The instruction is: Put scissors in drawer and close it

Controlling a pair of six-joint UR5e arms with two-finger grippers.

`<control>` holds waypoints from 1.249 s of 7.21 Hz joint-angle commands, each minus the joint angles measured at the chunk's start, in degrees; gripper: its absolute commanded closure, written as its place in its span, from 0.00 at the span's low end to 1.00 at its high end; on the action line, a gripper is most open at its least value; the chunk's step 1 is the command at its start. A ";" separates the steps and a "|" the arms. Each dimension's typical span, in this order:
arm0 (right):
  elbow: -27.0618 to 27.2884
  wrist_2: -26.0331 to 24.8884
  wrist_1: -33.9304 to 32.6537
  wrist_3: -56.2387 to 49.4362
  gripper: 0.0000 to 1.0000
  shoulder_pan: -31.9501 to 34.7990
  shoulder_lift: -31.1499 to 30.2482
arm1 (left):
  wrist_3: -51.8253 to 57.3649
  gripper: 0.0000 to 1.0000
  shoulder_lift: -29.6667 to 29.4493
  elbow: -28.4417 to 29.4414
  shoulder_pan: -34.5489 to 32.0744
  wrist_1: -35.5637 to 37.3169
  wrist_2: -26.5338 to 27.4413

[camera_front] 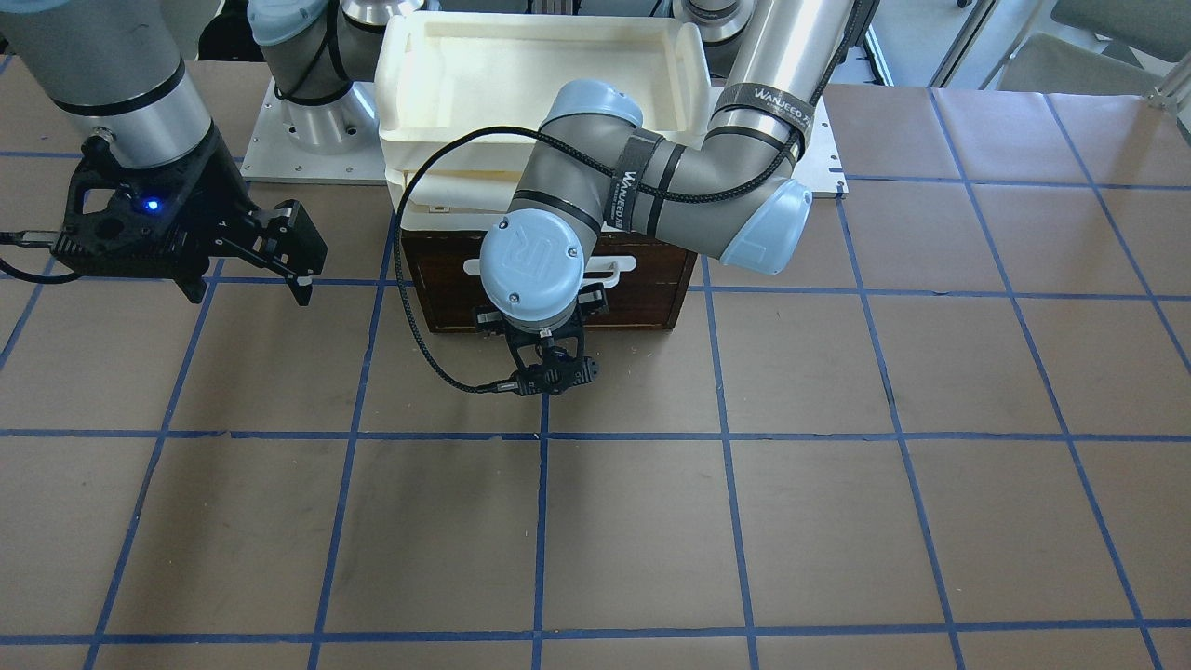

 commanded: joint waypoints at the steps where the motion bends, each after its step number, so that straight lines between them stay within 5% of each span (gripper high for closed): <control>1: 0.00 0.04 -0.04 0.00 0.00 0.00 0.04 | 5.31 0.00 2.34 0.69 2.19 0.83 -0.02; 9: 0.00 -0.05 0.05 0.00 0.00 -0.09 0.04 | 24.29 0.00 19.21 1.67 19.32 -0.58 4.72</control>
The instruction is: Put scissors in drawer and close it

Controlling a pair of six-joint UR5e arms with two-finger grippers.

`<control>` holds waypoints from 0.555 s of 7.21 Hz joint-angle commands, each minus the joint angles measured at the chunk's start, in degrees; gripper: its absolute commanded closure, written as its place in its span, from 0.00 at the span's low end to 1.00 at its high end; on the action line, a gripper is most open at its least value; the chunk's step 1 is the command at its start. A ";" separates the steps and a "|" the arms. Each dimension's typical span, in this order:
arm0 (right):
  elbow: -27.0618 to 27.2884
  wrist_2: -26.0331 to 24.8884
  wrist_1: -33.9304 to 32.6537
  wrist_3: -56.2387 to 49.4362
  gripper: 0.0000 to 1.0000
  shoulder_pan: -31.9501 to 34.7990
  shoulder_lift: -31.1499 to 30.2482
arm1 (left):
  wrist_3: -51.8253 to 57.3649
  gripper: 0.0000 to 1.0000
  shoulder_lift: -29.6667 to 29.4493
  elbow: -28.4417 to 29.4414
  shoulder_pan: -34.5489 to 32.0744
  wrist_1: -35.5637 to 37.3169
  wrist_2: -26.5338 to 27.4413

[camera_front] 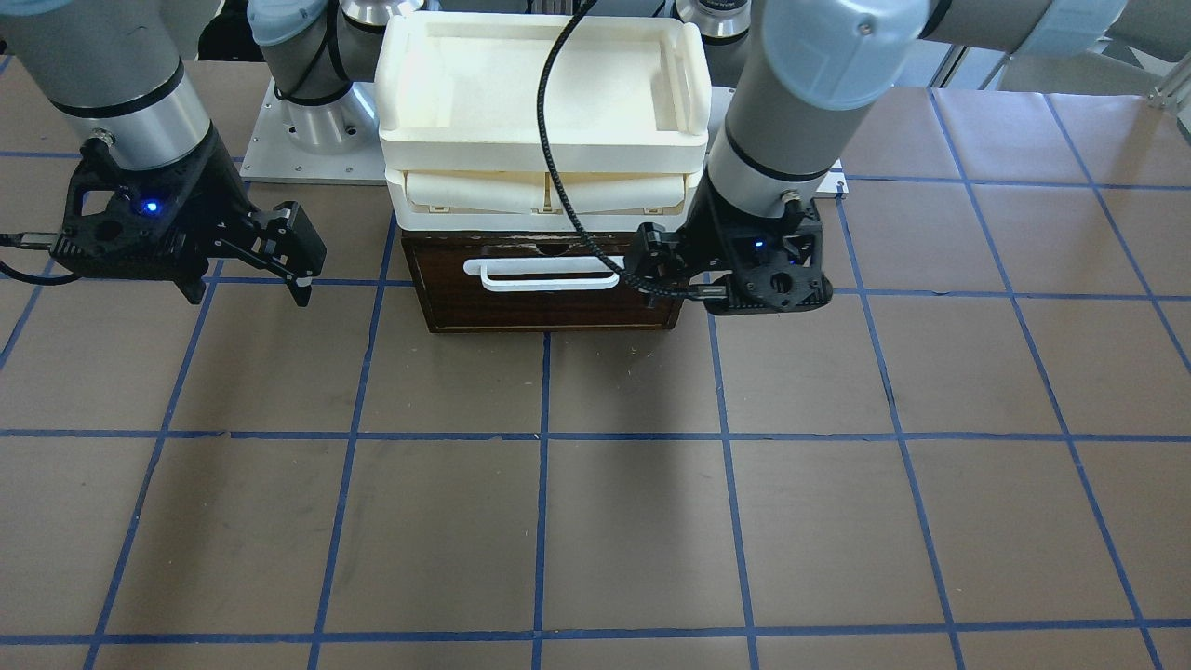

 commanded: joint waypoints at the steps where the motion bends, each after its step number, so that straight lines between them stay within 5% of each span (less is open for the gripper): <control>1: 0.00 0.00 0.00 0.00 0.00 -0.03 0.00 | 4.91 0.00 3.83 -0.28 3.61 -0.07 4.82; 4: 0.00 -0.09 0.00 0.00 0.00 -0.03 0.00 | 5.36 0.00 10.51 -3.77 3.35 -1.74 6.19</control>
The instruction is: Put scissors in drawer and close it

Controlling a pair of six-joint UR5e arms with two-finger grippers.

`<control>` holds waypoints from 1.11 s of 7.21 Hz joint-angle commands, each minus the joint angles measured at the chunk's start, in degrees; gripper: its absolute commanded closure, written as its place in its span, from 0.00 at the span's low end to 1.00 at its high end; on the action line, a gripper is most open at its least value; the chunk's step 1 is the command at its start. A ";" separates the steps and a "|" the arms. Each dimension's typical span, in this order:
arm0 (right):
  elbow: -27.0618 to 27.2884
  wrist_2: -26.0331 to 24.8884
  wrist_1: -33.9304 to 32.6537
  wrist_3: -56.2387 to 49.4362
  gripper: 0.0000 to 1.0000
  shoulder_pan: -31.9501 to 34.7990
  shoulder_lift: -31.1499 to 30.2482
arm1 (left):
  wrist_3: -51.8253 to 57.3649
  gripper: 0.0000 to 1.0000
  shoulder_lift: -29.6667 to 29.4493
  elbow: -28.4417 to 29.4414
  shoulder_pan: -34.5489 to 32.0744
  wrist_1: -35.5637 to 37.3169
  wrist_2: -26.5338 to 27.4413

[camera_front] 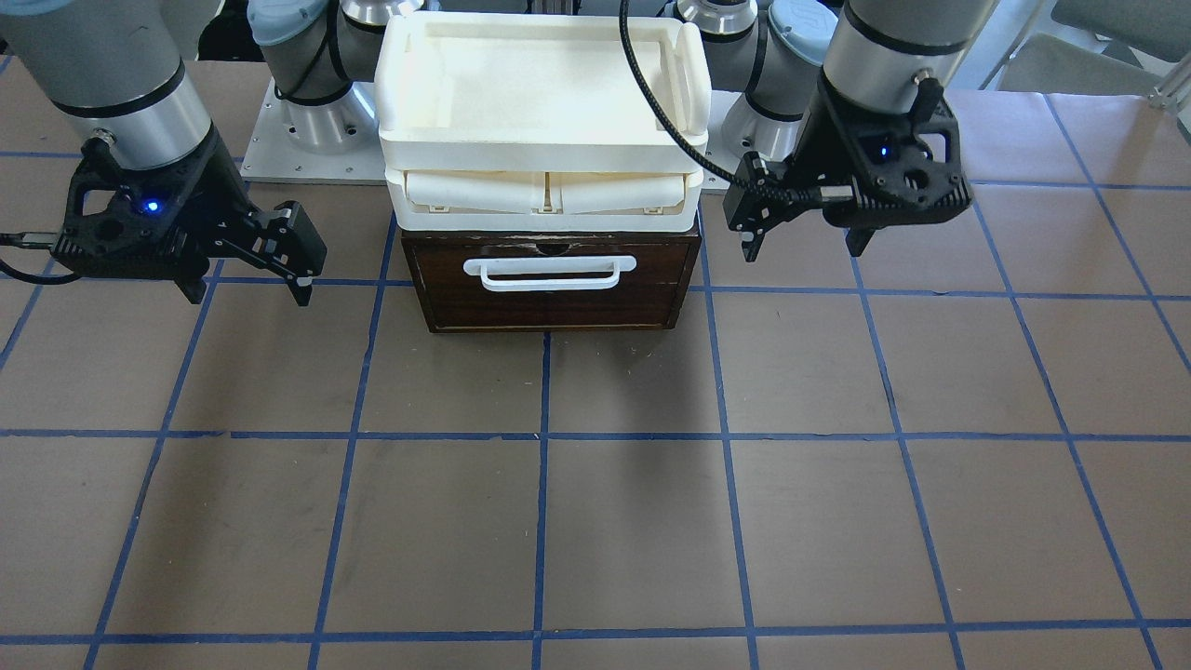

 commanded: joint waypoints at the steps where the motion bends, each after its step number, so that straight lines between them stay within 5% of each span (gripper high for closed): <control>1: 0.00 -0.16 0.00 0.00 0.00 -0.06 0.00 | -0.01 0.00 5.21 -6.13 -0.08 -0.81 0.06; 4: -0.09 -0.77 0.43 0.87 0.00 0.64 -0.79 | 3.73 0.00 6.90 -11.80 0.88 7.26 -3.02; 8: -1.58 -0.59 3.25 5.96 0.00 4.76 -1.32 | 6.58 0.00 3.47 -5.55 1.15 3.93 -0.12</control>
